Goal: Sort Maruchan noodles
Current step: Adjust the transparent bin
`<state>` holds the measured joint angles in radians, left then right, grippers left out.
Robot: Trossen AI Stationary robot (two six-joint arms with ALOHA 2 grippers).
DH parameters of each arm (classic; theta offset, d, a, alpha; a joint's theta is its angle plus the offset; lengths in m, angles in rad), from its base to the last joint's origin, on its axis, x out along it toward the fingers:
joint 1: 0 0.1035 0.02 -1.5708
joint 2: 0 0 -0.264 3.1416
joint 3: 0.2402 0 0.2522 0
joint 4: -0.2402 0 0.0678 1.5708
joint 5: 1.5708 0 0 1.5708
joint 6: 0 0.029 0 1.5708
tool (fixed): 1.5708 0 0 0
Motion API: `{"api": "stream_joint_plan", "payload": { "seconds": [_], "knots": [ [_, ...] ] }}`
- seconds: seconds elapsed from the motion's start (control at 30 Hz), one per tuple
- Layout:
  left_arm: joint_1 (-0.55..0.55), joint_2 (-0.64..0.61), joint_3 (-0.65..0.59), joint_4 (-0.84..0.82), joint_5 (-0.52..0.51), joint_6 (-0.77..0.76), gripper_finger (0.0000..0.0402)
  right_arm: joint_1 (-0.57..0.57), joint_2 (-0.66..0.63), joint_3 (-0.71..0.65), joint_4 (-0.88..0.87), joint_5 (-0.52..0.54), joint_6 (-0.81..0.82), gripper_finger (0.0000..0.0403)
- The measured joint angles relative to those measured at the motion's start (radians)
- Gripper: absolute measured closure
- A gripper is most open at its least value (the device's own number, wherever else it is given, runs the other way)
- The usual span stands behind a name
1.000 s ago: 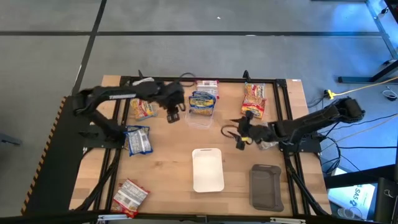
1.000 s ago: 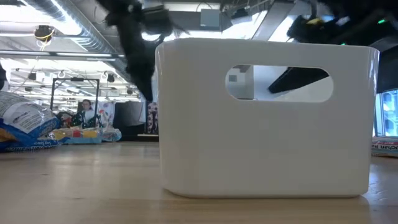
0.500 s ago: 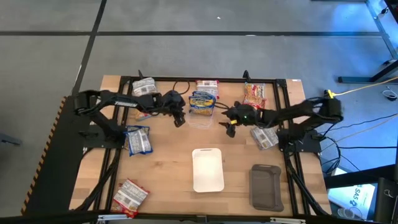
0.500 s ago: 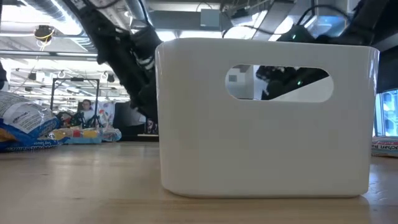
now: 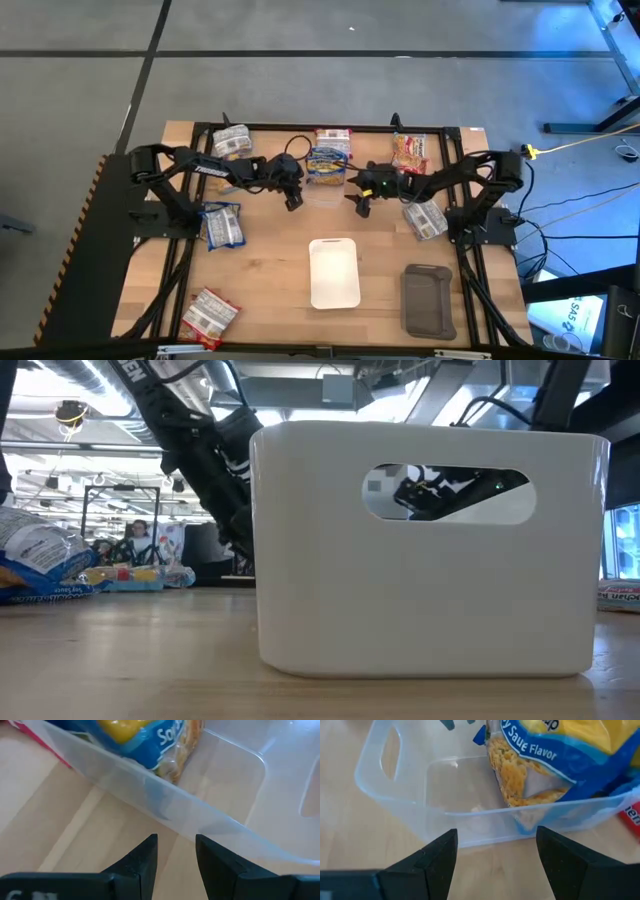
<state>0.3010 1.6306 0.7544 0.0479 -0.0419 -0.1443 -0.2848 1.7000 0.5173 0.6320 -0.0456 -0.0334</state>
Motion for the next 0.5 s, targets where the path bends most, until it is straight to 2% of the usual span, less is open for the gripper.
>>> {"api": "stream_joint_plan", "payload": {
  "seconds": [0.37,0.5],
  "knots": [
    [-0.048,0.0,0.0,0.02,0.017,-0.007,0.0273,-0.076,-0.003,0.014,-0.046,0.002,-0.076,0.0155],
    [-0.045,0.0,0.0,0.018,0.004,-0.006,0.0273,-0.083,-0.003,0.014,-0.057,-0.044,-0.077,0.0155]
  ]
}}
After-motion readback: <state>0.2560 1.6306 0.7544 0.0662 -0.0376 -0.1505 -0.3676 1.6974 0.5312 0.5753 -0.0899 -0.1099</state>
